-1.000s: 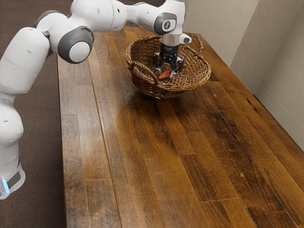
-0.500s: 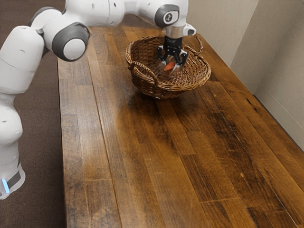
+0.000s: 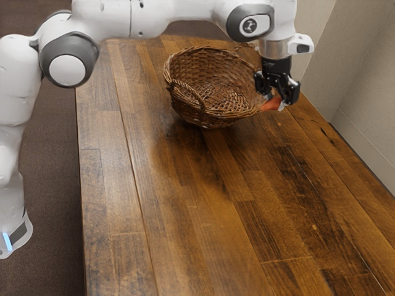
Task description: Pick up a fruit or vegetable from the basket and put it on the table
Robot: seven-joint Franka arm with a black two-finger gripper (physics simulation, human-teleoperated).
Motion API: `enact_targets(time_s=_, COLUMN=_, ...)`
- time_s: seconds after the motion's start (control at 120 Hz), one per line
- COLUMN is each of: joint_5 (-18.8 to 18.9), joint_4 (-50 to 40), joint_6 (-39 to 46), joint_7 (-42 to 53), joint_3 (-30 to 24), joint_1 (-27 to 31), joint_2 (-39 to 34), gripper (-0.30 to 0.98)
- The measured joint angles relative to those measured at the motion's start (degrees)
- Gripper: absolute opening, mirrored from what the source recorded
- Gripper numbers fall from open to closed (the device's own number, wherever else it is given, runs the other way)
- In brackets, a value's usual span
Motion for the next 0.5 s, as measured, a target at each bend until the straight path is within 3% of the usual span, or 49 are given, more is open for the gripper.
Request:
enact_targets(time_s=0.167, joint_5=0.6, joint_4=0.0, joint_6=2.1, joint_7=-1.0, joint_3=0.0, joint_1=-3.6, joint_2=0.9, gripper=0.14)
enact_targets(time_s=0.317, joint_5=0.7, joint_4=0.0, joint_6=3.2, joint_7=-1.8, joint_3=0.3, joint_1=-3.6, joint_2=0.9, gripper=0.48)
enact_targets(time_s=0.5, joint_5=0.1, joint_4=-0.1, joint_6=3.7, joint_7=-3.6, joint_3=0.1, joint_1=-3.3, joint_2=-0.2, gripper=0.63)
